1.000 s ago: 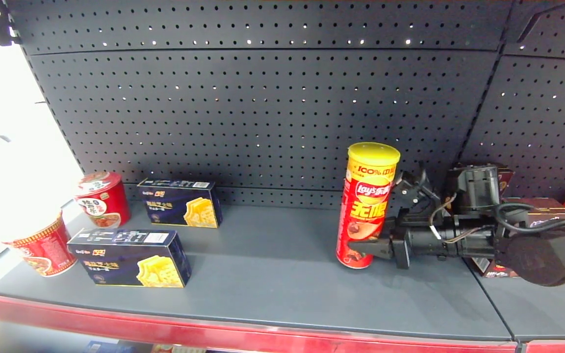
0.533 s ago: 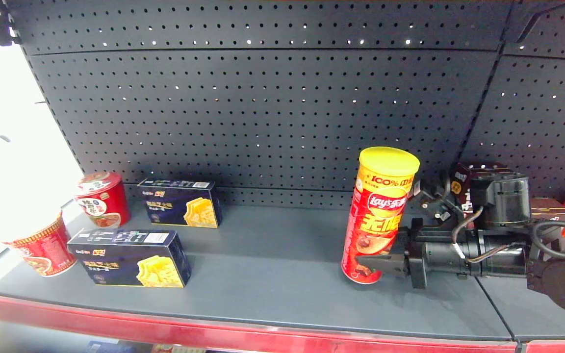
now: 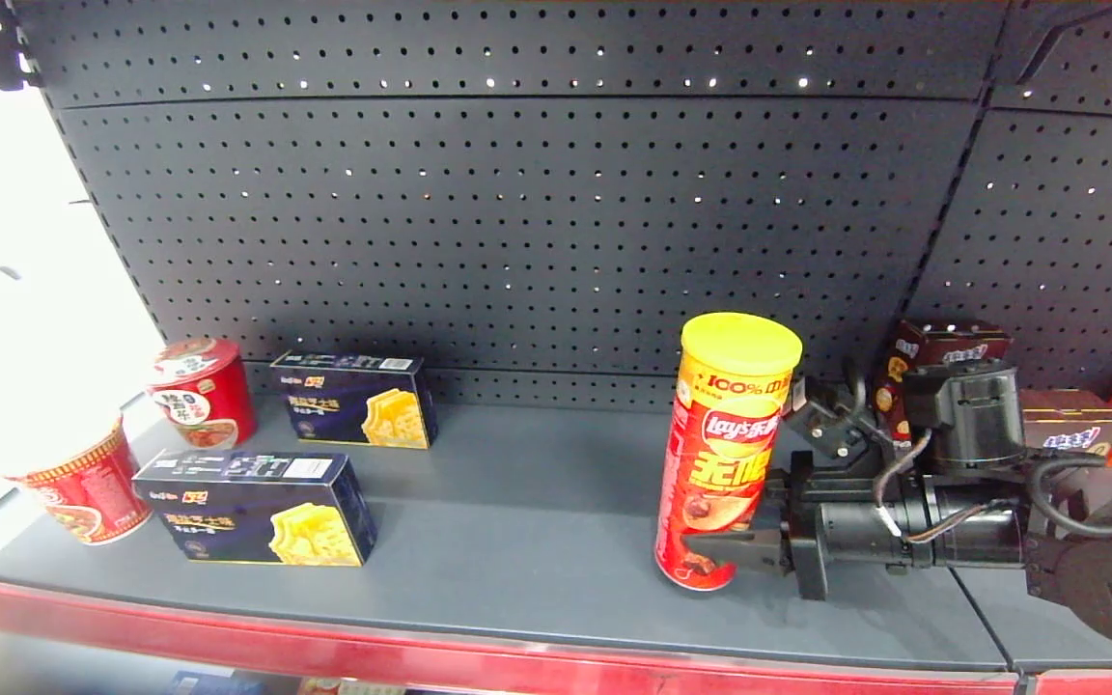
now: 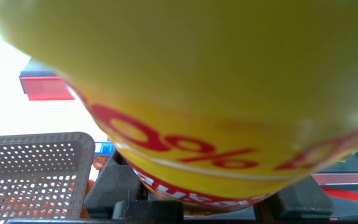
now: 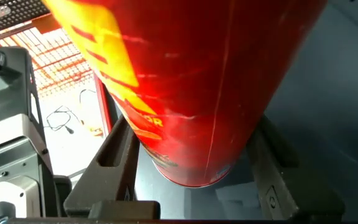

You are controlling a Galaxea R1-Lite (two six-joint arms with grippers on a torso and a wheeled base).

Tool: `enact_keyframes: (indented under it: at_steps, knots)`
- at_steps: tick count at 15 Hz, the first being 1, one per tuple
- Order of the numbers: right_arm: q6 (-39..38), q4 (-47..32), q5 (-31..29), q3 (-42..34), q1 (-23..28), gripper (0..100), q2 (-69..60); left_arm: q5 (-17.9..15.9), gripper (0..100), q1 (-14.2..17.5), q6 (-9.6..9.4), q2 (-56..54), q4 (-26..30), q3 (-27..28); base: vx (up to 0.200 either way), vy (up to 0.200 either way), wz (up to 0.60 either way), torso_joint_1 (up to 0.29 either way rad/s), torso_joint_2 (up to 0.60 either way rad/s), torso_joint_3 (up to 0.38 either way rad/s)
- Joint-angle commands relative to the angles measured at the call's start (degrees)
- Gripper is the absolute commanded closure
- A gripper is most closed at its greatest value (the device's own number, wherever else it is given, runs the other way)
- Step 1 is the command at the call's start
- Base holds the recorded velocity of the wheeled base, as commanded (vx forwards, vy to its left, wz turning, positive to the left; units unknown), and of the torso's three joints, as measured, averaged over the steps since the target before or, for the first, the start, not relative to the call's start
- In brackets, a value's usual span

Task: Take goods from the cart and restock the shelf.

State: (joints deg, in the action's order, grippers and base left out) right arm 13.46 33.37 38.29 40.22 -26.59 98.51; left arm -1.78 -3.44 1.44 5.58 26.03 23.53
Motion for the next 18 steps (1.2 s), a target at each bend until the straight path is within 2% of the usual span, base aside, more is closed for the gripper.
enact_keyframes:
  at_steps: [1,5,9,17,18]
  knots:
    - [-0.01,0.03,0.03,-0.23,-0.04,100,0.63,0.02,100,0.01,0.06,0.04,-0.01,0.03,0.0,0.0,0.0,0.0,0.0,0.0]
    - [0.16,0.12,0.38,-2.86,0.31,100,-0.07,0.02,100,0.01,0.06,0.04,-0.01,-0.06,0.0,0.0,0.0,0.0,0.0,0.0]
    - [-0.19,3.55,0.38,-6.2,0.4,100,-0.43,0.46,100,0.01,0.06,0.04,-0.01,-0.06,0.0,0.0,0.0,0.0,0.0,0.0]
    - [-0.19,3.55,0.73,-7.35,0.92,100,-0.25,0.46,100,0.01,0.5,0.04,-0.01,-0.59,0.0,0.0,0.0,0.0,0.0,0.0]
    - [0.08,3.55,0.73,-7.35,1.19,0,-0.16,0.46,100,0.01,0.5,0.04,-0.01,-0.59,0.0,0.0,0.0,0.0,0.0,0.0]
